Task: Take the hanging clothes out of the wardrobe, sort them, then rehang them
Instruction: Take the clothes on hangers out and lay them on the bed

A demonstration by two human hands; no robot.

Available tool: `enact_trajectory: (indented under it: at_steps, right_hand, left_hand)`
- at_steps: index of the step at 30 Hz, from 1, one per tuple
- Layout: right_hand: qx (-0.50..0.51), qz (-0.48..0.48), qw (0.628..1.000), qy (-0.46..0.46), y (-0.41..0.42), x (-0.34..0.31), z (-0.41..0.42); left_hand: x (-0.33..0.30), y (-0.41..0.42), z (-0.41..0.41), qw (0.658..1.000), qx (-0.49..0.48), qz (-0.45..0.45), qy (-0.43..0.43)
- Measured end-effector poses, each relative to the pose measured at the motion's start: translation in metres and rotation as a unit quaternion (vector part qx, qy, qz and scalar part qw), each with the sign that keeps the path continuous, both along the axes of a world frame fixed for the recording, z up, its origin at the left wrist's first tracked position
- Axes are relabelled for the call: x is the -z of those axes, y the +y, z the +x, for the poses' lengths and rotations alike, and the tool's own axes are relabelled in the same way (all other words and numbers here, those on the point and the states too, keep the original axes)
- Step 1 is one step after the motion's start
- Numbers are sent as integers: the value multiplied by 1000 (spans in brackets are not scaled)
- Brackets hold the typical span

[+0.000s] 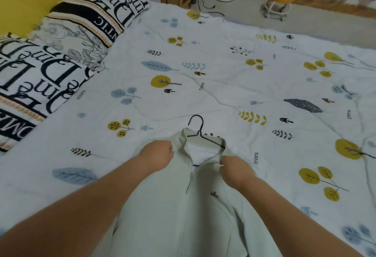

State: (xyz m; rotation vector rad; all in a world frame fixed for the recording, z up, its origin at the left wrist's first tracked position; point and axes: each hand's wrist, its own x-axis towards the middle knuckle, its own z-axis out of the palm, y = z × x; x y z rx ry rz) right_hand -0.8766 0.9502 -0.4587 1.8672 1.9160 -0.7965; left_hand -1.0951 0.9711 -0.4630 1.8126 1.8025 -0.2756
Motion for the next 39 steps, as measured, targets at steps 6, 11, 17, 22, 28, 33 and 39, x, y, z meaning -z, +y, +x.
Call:
enact_trajectory:
  at_steps: [6, 11, 17, 22, 28, 33, 39]
  right_hand:
    - [-41, 50, 998, 8, -24, -93, -19]
    - [-94, 85, 992, 19, -58, -163, -47]
    - [-160, 115, 979, 48, -111, -242, -103]
    - [-247, 148, 954, 87, -160, -302, -165]
    - [-354, 185, 909, 122, -235, -347, -264]
    - [-446, 206, 859, 147, -321, -377, -362]
    - [-550, 215, 788, 173, -453, -400, -475]
  left_hand:
    - [-95, -42, -13, 999, -15, 32, -21]
    - [-177, -90, -39, 995, -52, 81, -17]
    - [-269, -170, -86, 988, -93, 120, -2]
    - [-329, -253, -139, 974, -149, 168, 12]
    - [-368, -362, -214, 949, -237, 204, 35]
    - [-396, -478, -283, 921, -315, 222, 54]
    - [-418, -643, -361, 876, -411, 224, 112]
